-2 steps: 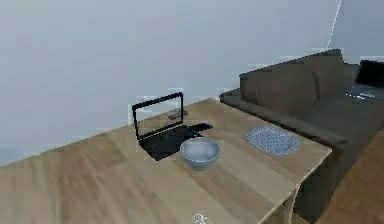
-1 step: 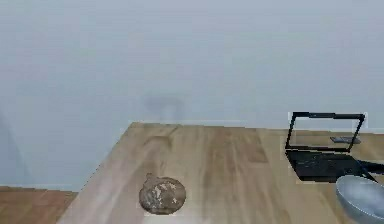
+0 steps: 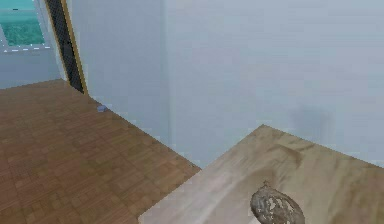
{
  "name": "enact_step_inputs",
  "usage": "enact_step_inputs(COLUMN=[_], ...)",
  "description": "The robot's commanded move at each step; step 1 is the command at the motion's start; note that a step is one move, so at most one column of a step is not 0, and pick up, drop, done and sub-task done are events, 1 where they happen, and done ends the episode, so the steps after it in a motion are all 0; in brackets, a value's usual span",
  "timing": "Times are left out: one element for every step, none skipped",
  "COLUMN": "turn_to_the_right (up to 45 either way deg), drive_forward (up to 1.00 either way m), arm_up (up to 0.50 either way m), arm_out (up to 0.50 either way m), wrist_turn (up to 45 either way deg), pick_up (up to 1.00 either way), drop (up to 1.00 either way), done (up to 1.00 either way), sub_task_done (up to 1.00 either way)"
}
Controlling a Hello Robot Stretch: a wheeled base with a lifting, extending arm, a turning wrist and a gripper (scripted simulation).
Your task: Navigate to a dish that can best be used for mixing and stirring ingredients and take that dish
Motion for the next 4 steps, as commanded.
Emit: enact_step_inputs(turn_to_the_right=[0.0, 0.0, 0.0, 0.0], drive_forward=[0.0, 0.0, 0.0, 0.0], arm_up=[0.5, 0.38, 0.0, 0.0], arm_out=[0.0, 0.0, 0.42, 0.0], wrist_turn=[0.0, 0.0, 0.0, 45.0], pick_up=[0.0, 0.0, 0.0, 0.0], drop=[0.0, 0.0, 0.0, 0.0], done=[0.0, 0.0, 0.0, 0.0], sub_task_done=[0.0, 0.0, 0.0, 0.0])
